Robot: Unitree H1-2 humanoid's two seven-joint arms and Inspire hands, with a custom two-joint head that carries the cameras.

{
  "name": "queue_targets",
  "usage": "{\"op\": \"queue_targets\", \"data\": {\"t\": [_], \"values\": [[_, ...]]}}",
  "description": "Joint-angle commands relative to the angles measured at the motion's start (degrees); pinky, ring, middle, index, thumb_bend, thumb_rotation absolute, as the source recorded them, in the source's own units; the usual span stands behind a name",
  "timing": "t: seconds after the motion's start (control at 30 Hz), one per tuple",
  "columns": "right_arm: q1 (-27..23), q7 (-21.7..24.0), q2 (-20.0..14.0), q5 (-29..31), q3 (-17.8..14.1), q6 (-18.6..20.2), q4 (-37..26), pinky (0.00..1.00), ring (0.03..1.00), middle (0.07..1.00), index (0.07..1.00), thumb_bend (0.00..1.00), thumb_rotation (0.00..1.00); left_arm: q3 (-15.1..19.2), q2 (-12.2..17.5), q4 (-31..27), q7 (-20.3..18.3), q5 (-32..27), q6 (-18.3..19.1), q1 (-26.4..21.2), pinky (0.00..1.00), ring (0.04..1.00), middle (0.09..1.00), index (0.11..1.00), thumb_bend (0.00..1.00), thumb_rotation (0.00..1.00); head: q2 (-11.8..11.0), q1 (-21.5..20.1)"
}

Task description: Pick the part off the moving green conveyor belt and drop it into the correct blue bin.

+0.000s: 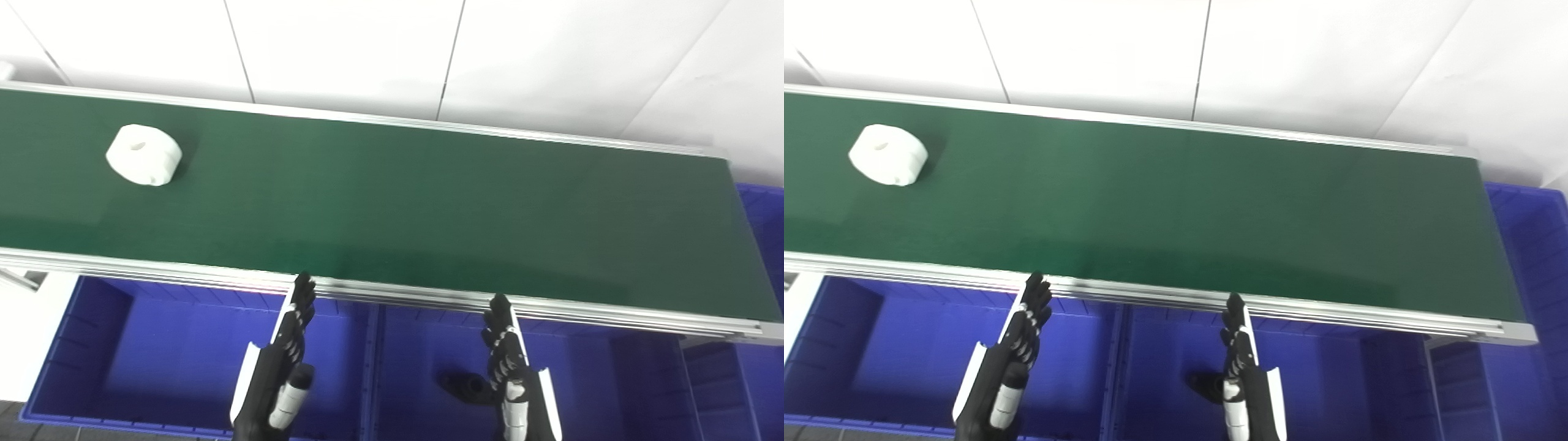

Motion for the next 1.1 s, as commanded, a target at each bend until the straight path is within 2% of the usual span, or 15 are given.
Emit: {"op": "queue_targets", "data": {"t": [0.0,0.1,0.17,0.27,0.33,0.43,0.5,0.57,0.67,0.7,0.83,0.87,0.93,1.0,1.07], "values": [[0.2,0.8,0.0,0.2,-0.2,-4.0,-0.4,1.00,1.000,1.000,1.000,0.91,1.00,-0.3,0.4,-0.8,1.8,2.6,-5.5,-0.7,0.92,0.994,1.000,1.000,0.83,0.91,-0.3,1.2],[0.0,1.2,-0.2,0.5,-0.5,-4.1,-0.3,1.00,1.000,1.000,1.000,0.92,1.00,-2.6,2.3,-2.0,7.4,5.9,-6.1,-2.9,0.87,0.972,1.000,1.000,0.84,0.88,-0.6,2.7],[0.0,1.5,-0.3,0.9,-0.6,-4.1,-0.4,1.00,1.000,1.000,1.000,0.92,1.00,-5.3,4.3,-2.9,13.1,9.1,-6.1,-5.2,0.83,0.949,0.992,1.000,0.80,0.83,-0.8,3.0],[0.2,1.8,-0.2,1.6,-0.7,-4.0,-0.6,1.00,1.000,1.000,1.000,0.91,1.00,-8.5,7.2,-3.9,19.1,13.1,-6.1,-8.0,0.80,0.929,0.982,1.000,0.82,0.83,-1.1,3.4],[0.2,2.1,-0.2,1.9,-0.9,-3.9,-0.6,1.00,1.000,1.000,1.000,0.90,1.00,-9.4,8.0,-5.1,20.8,13.9,-6.1,-9.6,0.83,0.944,0.983,1.000,0.86,0.82,-1.3,3.5],[0.1,2.4,-0.2,2.3,-1.2,-4.0,-0.2,1.00,1.000,1.000,1.000,0.91,1.00,-6.9,6.8,-6.7,23.5,18.7,-6.1,-13.6,0.79,0.923,0.964,1.000,0.74,0.77,-2.1,3.9],[0.0,2.5,-0.2,2.4,-1.3,-4.0,-0.1,1.00,1.000,1.000,1.000,0.91,1.00,-5.2,6.9,-7.2,22.8,18.6,-6.1,-16.7,0.78,0.919,0.964,1.000,0.74,0.75,-2.4,4.1],[0.0,2.5,-0.2,2.2,-1.4,-4.0,0.1,1.00,1.000,1.000,1.000,0.91,1.00,-3.3,7.6,-7.4,21.0,17.5,-6.0,-19.8,0.78,0.904,0.957,1.000,0.84,0.75,-2.9,4.3],[-0.1,2.5,-0.3,2.1,-1.5,-4.5,0.7,1.00,1.000,1.000,1.000,0.90,1.00,0.1,8.7,-7.0,19.0,17.6,-6.0,-24.0,0.72,0.874,0.929,1.000,0.86,0.76,-4.0,4.6],[-0.1,2.5,-0.3,2.1,-1.6,-4.6,0.9,1.00,1.000,1.000,1.000,0.90,1.00,1.2,8.8,-6.8,18.4,17.7,-5.9,-24.9,0.72,0.870,0.918,1.000,0.85,0.73,-4.0,4.6],[-0.1,2.6,-0.3,2.2,-1.7,-5.5,1.8,1.00,1.000,1.000,1.000,0.91,1.00,4.6,9.3,-6.5,15.6,18.2,-5.5,-27.0,0.72,0.886,0.910,1.000,0.89,0.71,-5.2,4.9],[-0.1,2.6,-0.4,2.1,-1.8,-5.7,2.0,1.00,1.000,1.000,1.000,0.92,1.00,5.4,9.2,-6.6,14.9,18.3,-5.3,-27.4,0.67,0.884,0.907,1.000,0.91,0.70,-5.8,5.0],[-0.1,2.7,-0.5,2.1,-1.9,-6.0,2.4,1.00,1.000,1.000,1.000,0.92,1.00,6.7,9.1,-6.8,13.6,18.7,-4.6,-27.8,0.64,0.889,0.912,1.000,0.92,0.69,-6.3,5.0],[-0.2,2.9,-0.6,2.4,-1.9,-6.3,2.7,1.00,1.000,1.000,1.000,0.92,1.00,7.7,9.0,-6.9,12.7,19.5,-4.7,-28.1,0.57,0.903,0.926,1.000,0.94,0.68,-6.6,5.0],[-0.3,3.2,-0.7,2.8,-2.1,-6.5,2.9,1.00,1.000,1.000,1.000,0.92,1.00,8.5,8.7,-6.8,12.2,20.3,-5.2,-28.3,0.56,0.916,0.940,1.000,0.93,0.69,-6.8,5.1]]}}
